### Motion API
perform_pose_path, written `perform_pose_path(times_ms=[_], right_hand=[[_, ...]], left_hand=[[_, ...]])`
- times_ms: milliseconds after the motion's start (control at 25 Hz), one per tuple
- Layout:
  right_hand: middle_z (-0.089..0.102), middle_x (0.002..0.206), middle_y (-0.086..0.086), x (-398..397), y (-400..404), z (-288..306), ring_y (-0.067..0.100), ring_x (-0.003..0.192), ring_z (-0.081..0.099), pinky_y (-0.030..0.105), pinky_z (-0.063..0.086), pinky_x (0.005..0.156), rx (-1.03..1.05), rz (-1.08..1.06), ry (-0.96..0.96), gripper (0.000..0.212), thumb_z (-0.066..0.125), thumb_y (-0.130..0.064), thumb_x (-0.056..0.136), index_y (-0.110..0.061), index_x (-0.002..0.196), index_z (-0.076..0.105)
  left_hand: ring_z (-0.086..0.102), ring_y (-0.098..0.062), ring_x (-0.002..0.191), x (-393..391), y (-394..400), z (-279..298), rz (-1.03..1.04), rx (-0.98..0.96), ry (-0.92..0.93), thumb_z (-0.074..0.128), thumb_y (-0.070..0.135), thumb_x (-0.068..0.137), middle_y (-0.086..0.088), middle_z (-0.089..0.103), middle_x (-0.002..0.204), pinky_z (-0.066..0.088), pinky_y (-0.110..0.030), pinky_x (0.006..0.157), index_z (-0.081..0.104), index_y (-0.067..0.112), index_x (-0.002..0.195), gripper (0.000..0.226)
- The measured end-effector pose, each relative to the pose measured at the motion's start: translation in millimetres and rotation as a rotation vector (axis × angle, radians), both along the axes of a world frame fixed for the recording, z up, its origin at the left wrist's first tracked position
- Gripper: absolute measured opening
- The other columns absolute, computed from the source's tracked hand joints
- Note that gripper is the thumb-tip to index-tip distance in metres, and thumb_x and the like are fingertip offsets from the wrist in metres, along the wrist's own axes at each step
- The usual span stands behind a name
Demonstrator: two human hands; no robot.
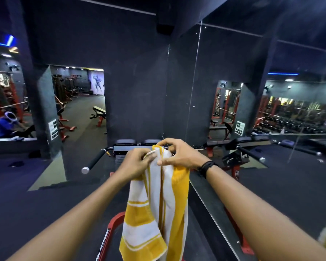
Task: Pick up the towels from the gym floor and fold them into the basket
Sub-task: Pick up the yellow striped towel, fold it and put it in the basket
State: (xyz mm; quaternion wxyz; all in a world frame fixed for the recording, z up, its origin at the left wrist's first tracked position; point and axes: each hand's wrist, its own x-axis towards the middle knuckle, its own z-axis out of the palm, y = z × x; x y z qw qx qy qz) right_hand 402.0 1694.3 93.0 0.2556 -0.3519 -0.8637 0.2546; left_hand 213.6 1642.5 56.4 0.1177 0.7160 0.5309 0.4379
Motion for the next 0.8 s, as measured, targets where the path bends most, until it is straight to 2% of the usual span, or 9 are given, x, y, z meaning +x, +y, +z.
perform_pose_path(times_ms=[80,200,320,400,480,560,600,720,800], right_hand=[[0.056,0.067,0.014,-6.1,-0.5,3.3,0.008,0.064,0.045,0.027,0.035,0.058,0.101,0.009,-0.053,0.021,0.076,-0.038,0.077,-0.021,0.078,0.063],[0.047,0.061,-0.004,4.1,5.6,12.1,0.004,0.058,0.04,0.024,0.032,0.055,0.276,-0.094,0.01,0.029,0.067,-0.027,0.087,-0.01,0.067,0.054],[0.053,0.063,-0.01,17.5,7.7,19.3,0.0,0.056,0.045,0.021,0.037,0.057,0.212,-0.082,0.132,0.017,0.071,-0.028,0.084,-0.014,0.085,0.061],[0.058,0.068,-0.015,10.5,-1.4,21.6,-0.006,0.057,0.051,0.012,0.04,0.06,0.118,0.008,0.045,0.038,0.079,-0.029,0.077,-0.022,0.11,0.06],[0.061,0.076,-0.019,-2.5,-5.9,20.1,-0.012,0.067,0.055,0.009,0.039,0.067,0.144,0.072,-0.051,0.035,0.08,-0.028,0.076,-0.02,0.106,0.064],[0.065,0.075,-0.006,-9.6,-6.4,20.8,-0.002,0.071,0.056,0.021,0.041,0.068,0.269,0.06,-0.064,0.015,0.074,-0.03,0.081,-0.018,0.081,0.065],[0.064,0.074,0.0,-9.5,-5.8,21.5,0.008,0.072,0.057,0.026,0.041,0.068,0.32,0.025,-0.053,0.017,0.071,-0.03,0.083,-0.018,0.075,0.062],[0.061,0.071,-0.003,-3.1,-0.4,18.1,0.02,0.075,0.057,0.034,0.043,0.07,0.382,-0.118,0.002,0.019,0.064,-0.028,0.085,-0.019,0.07,0.056],[0.057,0.066,-0.008,2.8,2.8,14.9,0.019,0.073,0.056,0.037,0.046,0.069,0.398,-0.225,0.063,0.019,0.062,-0.032,0.081,-0.021,0.068,0.054]], left_hand=[[0.039,0.001,0.051,4.0,-2.4,10.2,0.007,0.036,-0.028,0.062,0.031,0.091,0.01,0.045,0.05,0.028,-0.025,0.052,0.06,0.019,0.063,0.03],[0.044,0.002,0.057,-8.9,-5.2,4.0,0.069,0.054,-0.152,0.066,0.027,0.087,0.008,0.056,0.058,0.033,-0.024,0.056,0.065,0.019,0.069,0.019],[0.051,-0.006,0.07,-28.2,-3.8,-6.6,0.089,0.053,-0.193,0.062,0.027,0.088,0.001,0.065,0.071,0.039,-0.031,0.065,0.069,0.013,0.079,0.018],[0.045,-0.004,0.064,-23.6,-5.8,-3.3,-0.006,0.04,-0.156,0.057,0.034,0.087,0.008,0.054,0.063,0.035,-0.03,0.061,0.064,0.011,0.074,0.028],[0.041,0.002,0.057,-9.0,-9.9,5.5,-0.055,0.074,-0.1,0.059,0.032,0.086,0.014,0.05,0.055,0.032,-0.025,0.056,0.063,0.018,0.07,0.022],[0.045,0.004,0.056,-3.5,-10.0,8.1,-0.025,0.122,-0.076,0.066,0.024,0.085,0.016,0.055,0.056,0.033,-0.021,0.054,0.066,0.022,0.073,0.012],[0.046,0.003,0.058,-6.2,-8.8,5.4,0.008,0.12,-0.059,0.068,0.018,0.084,0.014,0.057,0.059,0.035,-0.022,0.056,0.066,0.022,0.074,0.01],[0.052,-0.007,0.062,-26.8,-6.9,-11.9,0.194,0.046,0.034,0.064,0.003,0.079,0.007,0.061,0.063,0.042,-0.031,0.062,0.059,0.027,0.068,0.027],[0.051,-0.009,0.061,-37.8,-7.8,-20.3,0.292,0.002,-0.012,0.063,0.01,0.084,-0.001,0.061,0.06,0.039,-0.031,0.06,0.06,0.022,0.063,0.025]])
